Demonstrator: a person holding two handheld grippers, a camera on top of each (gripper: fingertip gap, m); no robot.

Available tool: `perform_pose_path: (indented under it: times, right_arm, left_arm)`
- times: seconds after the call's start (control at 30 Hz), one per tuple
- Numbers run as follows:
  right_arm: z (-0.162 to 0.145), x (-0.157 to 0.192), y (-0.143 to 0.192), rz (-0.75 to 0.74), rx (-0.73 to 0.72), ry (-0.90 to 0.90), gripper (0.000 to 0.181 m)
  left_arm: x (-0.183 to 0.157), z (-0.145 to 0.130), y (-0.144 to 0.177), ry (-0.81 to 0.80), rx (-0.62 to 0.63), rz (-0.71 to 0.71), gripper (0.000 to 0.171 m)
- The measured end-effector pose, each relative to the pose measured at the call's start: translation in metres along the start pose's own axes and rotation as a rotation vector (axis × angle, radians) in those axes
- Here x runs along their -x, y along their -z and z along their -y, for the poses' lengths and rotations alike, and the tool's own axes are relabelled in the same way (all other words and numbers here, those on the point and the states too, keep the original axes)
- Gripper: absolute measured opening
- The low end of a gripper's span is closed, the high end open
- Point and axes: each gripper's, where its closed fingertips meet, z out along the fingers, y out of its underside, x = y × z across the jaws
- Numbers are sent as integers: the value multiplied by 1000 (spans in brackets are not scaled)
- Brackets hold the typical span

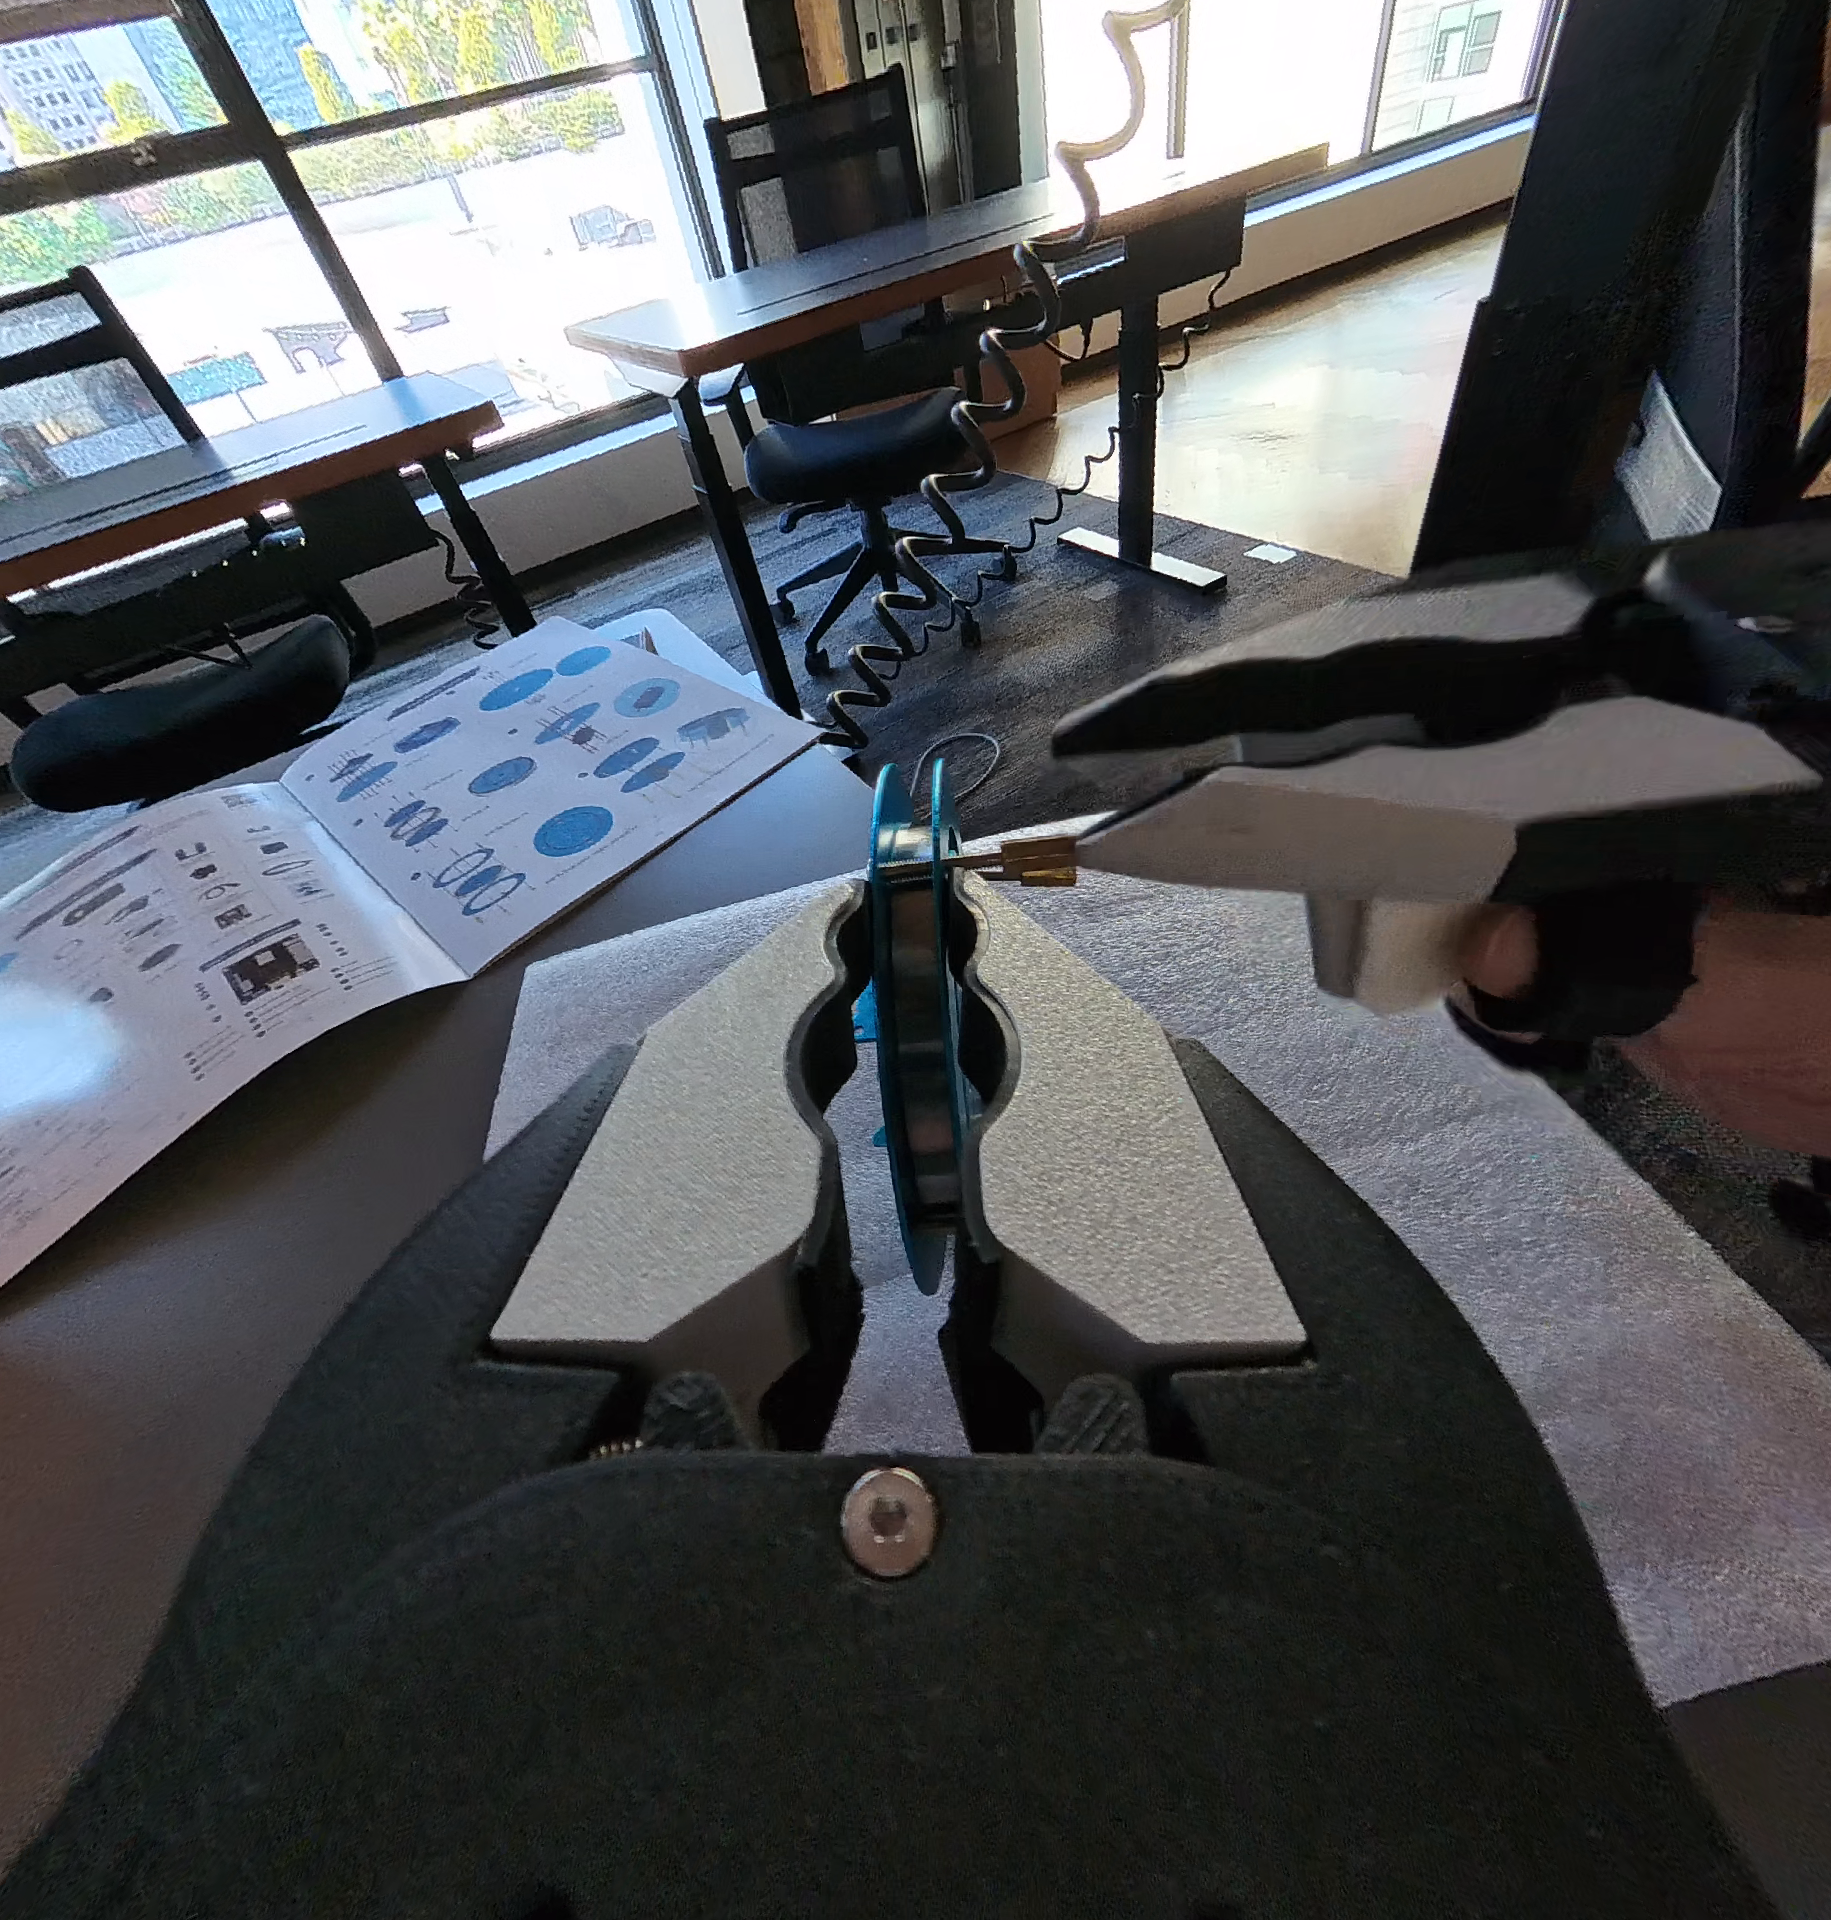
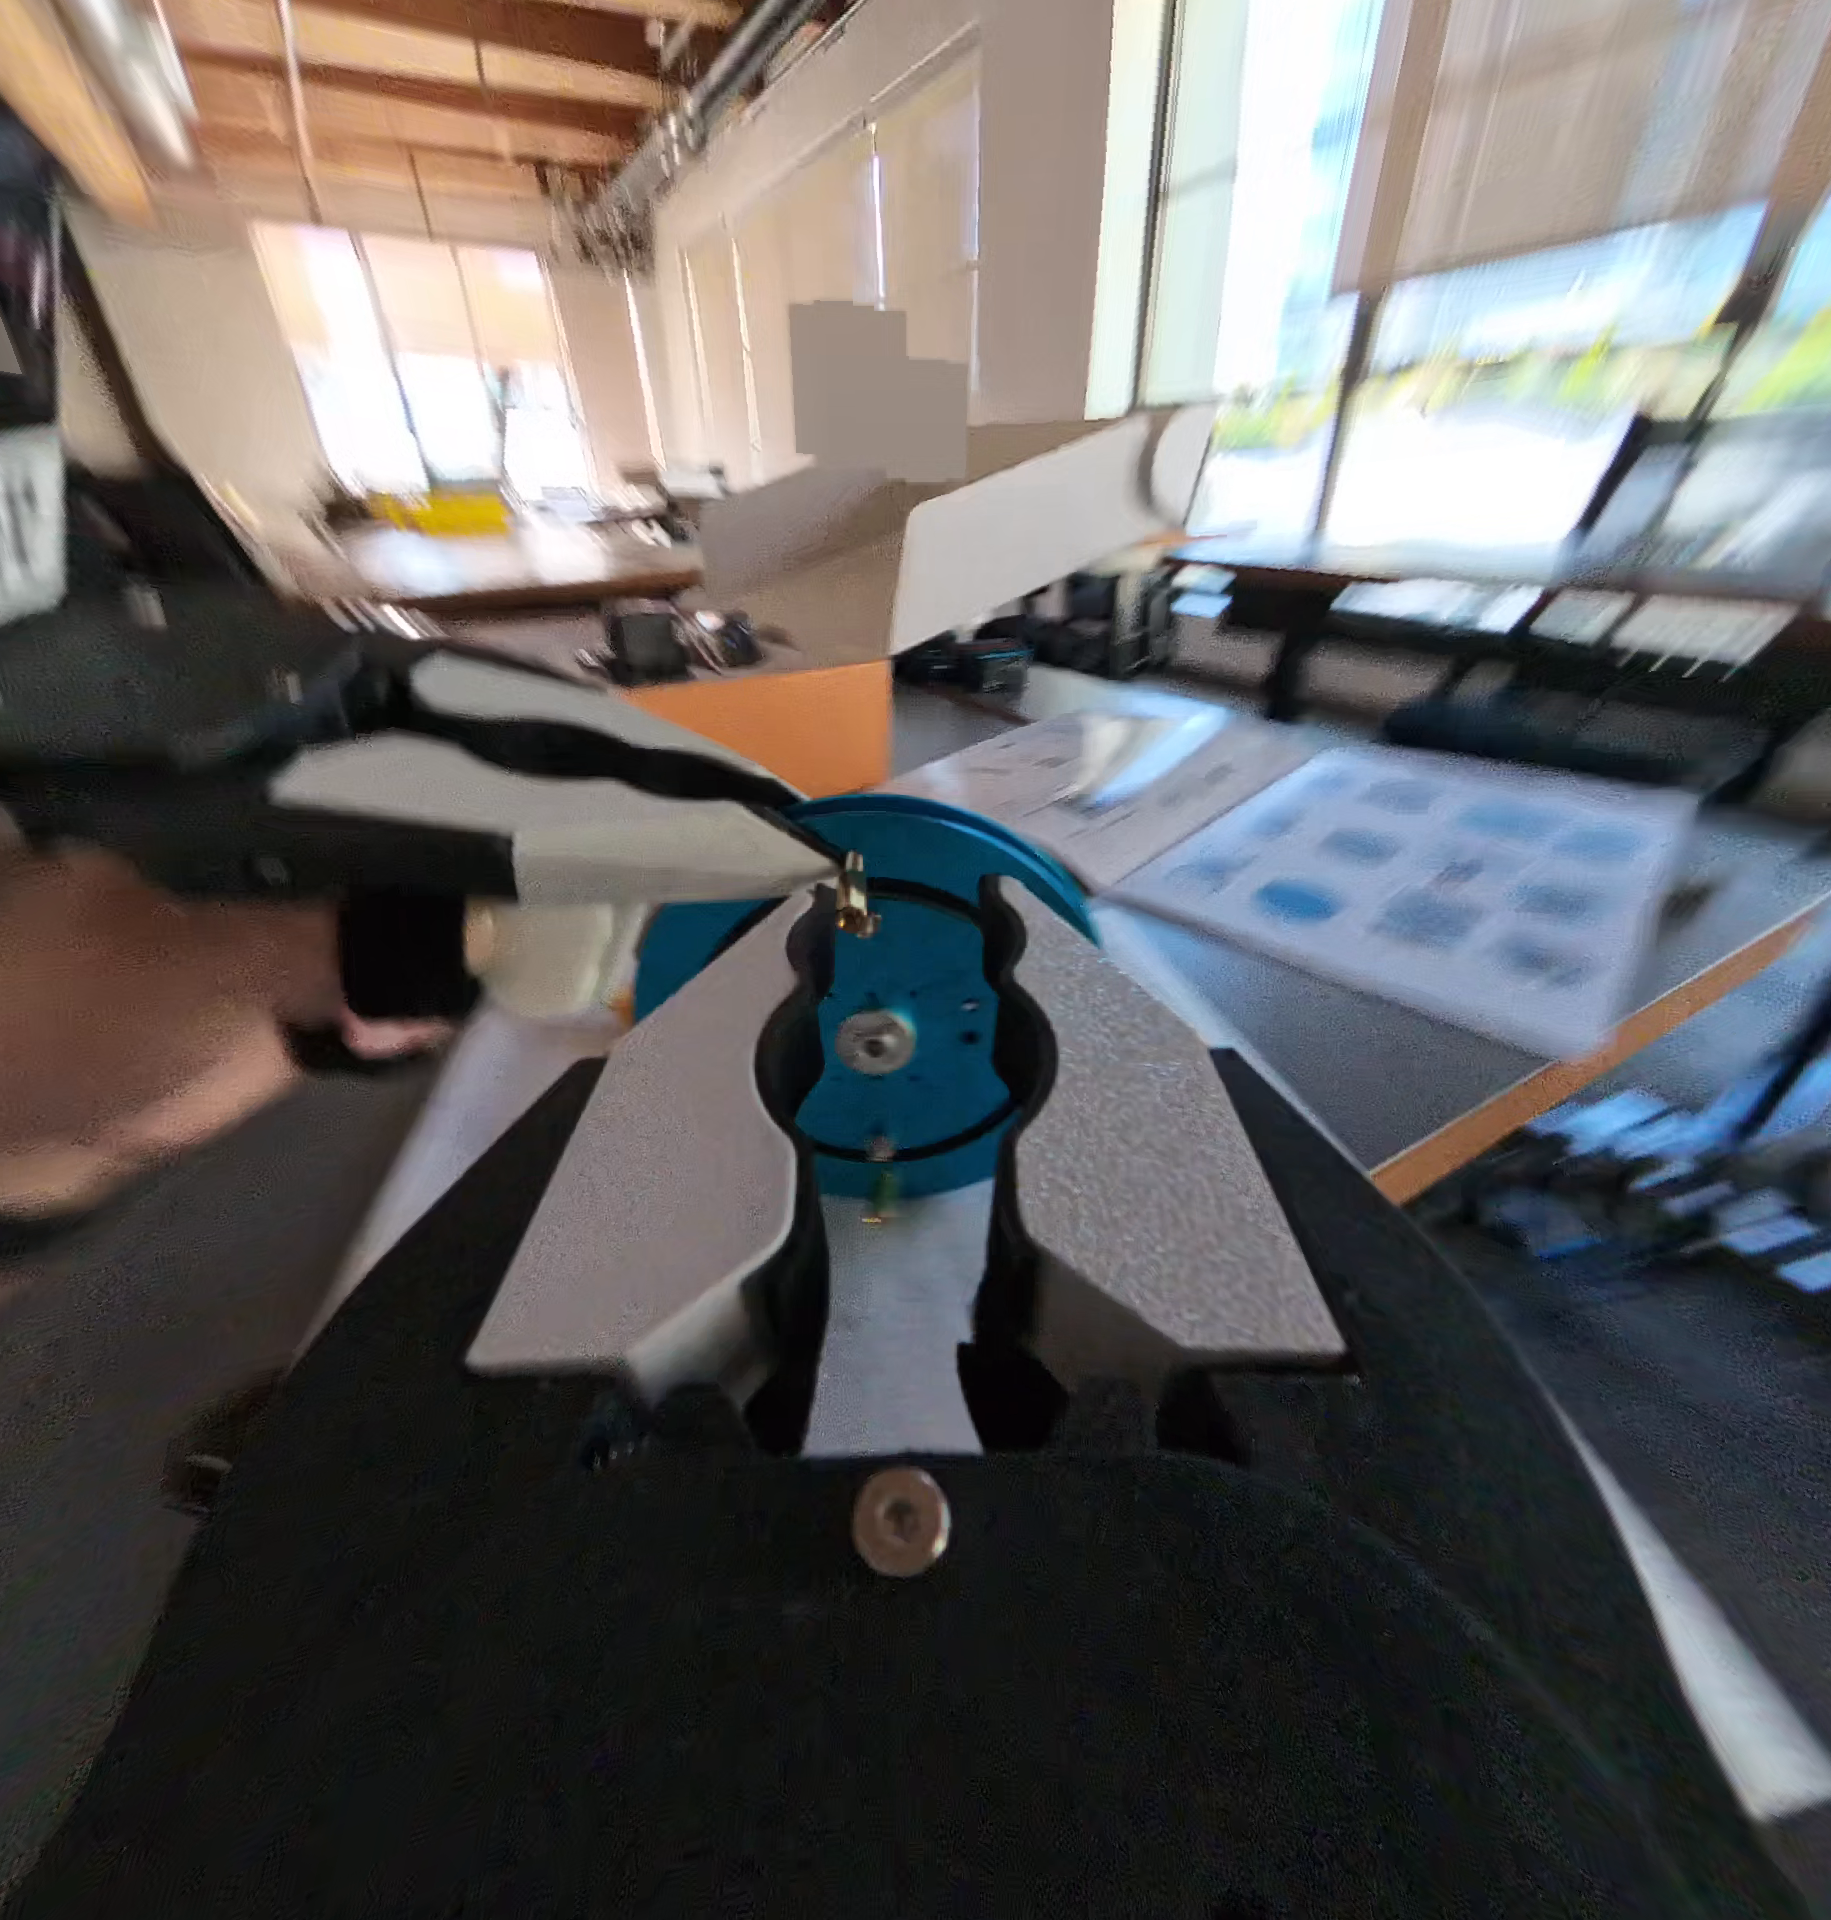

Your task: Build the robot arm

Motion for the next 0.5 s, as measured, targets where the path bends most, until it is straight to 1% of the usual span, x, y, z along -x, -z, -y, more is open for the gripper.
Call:
perform_pose_path:
  times: [0.03,0.1,0.13,0.17,0.2,0.27,0.37,0.4,0.43,0.47,0.5]
  right_arm:
    - [3,3,1,-30,11,185,23]
    - [5,13,0,-60,37,466,19]
    - [3,15,-2,-81,60,567,16]
    - [0,12,-5,-115,90,625,15]
    - [-2,9,-7,-128,110,639,15]
    - [-6,11,-9,-104,126,610,5]
    - [-6,11,-9,-93,119,573,4]
    - [-7,10,-9,-86,118,510,5]
    - [-6,10,-9,-71,106,384,5]
    - [-6,10,-9,-50,87,196,4]
    - [-7,9,-9,-21,61,-42,5]
  left_arm:
    - [0,0,0,5,-1,-2,12]
    - [0,0,0,3,2,-2,12]
    - [0,0,0,2,3,-3,12]
    - [0,0,0,3,4,-4,12]
    - [0,0,0,3,3,-5,12]
    - [0,0,0,5,3,-4,12]
    - [0,0,0,6,2,-8,12]
    - [0,0,0,5,0,-6,12]
    - [1,0,-1,2,-2,-3,12]
    - [1,0,-1,0,-4,1,12]
    - [1,0,-1,1,-6,4,12]
